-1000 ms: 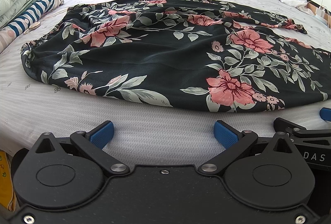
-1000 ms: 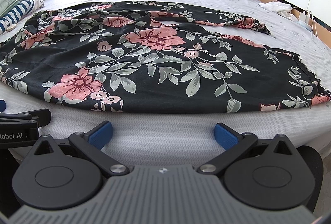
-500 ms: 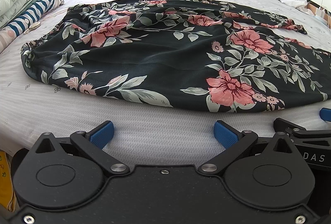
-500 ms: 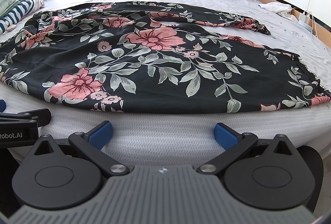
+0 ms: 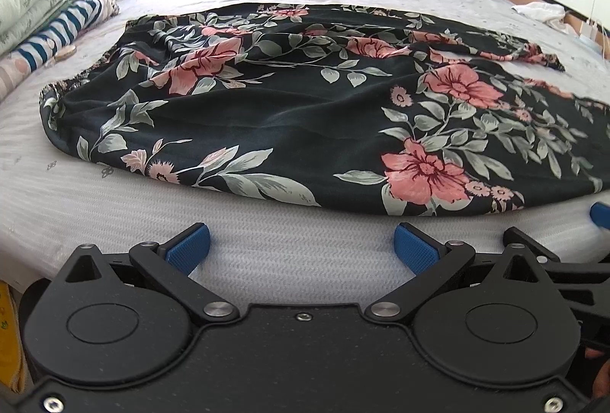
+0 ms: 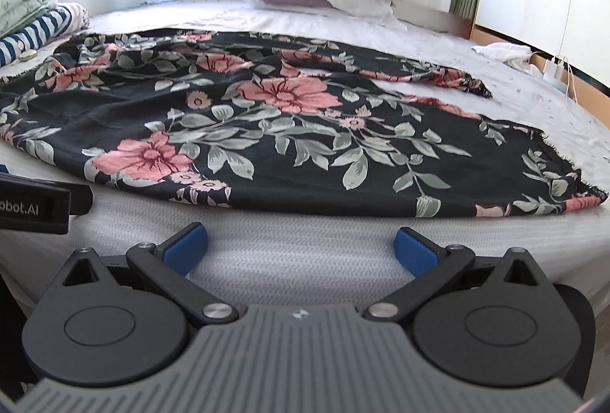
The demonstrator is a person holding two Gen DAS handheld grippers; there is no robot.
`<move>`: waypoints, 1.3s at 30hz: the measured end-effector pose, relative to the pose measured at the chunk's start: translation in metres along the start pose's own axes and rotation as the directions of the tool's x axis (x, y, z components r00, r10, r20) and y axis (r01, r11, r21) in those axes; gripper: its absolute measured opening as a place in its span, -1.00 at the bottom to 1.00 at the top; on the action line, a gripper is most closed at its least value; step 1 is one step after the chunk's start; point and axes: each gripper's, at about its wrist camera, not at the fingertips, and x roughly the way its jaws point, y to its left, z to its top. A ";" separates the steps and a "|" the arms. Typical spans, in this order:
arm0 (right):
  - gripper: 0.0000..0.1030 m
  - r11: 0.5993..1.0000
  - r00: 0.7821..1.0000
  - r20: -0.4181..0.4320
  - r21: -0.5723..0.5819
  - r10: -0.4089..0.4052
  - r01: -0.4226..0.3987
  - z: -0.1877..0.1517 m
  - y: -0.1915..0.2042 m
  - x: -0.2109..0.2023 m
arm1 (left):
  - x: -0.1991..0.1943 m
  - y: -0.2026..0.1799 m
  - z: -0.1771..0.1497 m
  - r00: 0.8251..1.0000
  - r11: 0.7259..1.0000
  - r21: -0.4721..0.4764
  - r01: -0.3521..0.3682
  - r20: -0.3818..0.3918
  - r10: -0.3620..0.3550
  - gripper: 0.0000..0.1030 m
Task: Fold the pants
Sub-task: 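Grasp the elastic waistband with the left gripper while the right gripper reaches the lace hem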
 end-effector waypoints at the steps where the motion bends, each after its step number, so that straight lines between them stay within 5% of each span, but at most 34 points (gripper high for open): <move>1: 1.00 1.000 1.000 -0.002 0.027 0.011 -0.011 0.002 -0.003 -0.002 | -0.001 0.003 0.002 1.000 1.000 -0.015 0.012 -0.002 -0.012 1.00; 7: 1.00 0.983 0.994 0.080 0.160 0.074 -0.086 0.013 -0.023 -0.021 | -0.020 0.032 0.022 0.996 0.994 -0.102 0.029 0.091 -0.019 0.99; 12: 1.00 0.974 0.981 0.178 0.192 0.082 -0.116 0.031 -0.034 -0.026 | -0.024 0.071 0.046 0.982 0.978 -0.206 -0.040 0.175 0.077 0.99; 19: 0.95 0.965 0.980 0.177 0.229 0.092 -0.132 0.046 -0.040 -0.006 | -0.005 0.133 0.066 0.955 0.937 -0.298 -0.180 0.174 0.239 0.96; 32: 0.61 0.972 0.995 0.101 0.236 -0.003 -0.021 0.042 -0.045 0.025 | 0.038 0.236 0.069 0.905 0.794 -0.539 -0.281 0.125 0.406 0.93; 38: 0.55 0.971 0.999 0.043 0.239 -0.023 0.012 0.034 -0.044 0.037 | 0.069 0.272 0.080 0.886 0.715 -0.619 -0.325 0.065 0.459 0.55; 39: 0.55 0.971 0.999 0.037 0.240 -0.025 0.015 0.033 -0.044 0.038 | 0.075 0.277 0.082 0.885 0.702 -0.630 -0.331 0.051 0.462 0.29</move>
